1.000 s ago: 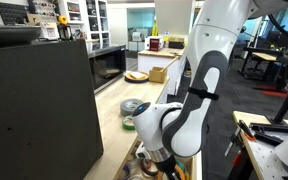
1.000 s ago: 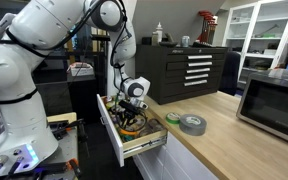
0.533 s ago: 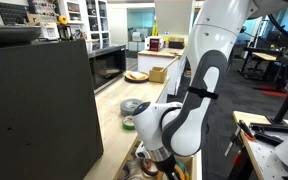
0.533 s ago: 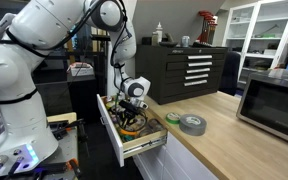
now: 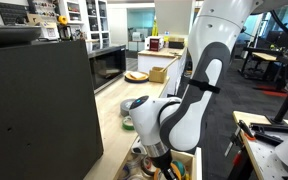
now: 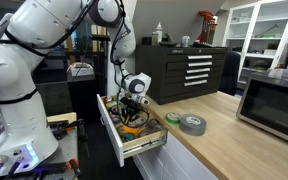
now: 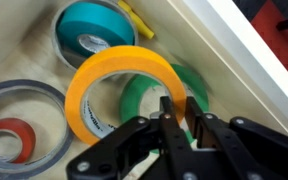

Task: Take the orange masking tape out of the drawer and put it on the counter

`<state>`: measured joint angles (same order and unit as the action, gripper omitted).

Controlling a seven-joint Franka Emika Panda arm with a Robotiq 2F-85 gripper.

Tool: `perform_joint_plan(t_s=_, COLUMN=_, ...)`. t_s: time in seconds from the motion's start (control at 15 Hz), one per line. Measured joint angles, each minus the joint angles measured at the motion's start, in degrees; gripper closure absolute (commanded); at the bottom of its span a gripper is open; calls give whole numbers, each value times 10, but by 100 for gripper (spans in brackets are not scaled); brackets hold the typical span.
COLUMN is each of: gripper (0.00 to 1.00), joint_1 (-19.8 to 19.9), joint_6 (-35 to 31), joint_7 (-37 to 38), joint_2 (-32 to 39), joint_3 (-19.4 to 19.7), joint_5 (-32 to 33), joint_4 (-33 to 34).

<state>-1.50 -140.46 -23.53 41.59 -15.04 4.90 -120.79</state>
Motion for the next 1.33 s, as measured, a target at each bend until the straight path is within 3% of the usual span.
perform_joint_plan(t_s=0.73, gripper=95, joint_1=-5, joint_6=0, joint_7=0, joint_2=-59, joint_3=1, joint_5=6, joint_4=0)
perform_joint_plan(t_s=1.33, gripper=95, joint_1=-36, joint_6=5, joint_7=7, joint_2=-141, joint_3=34, joint_5=44, joint_4=9)
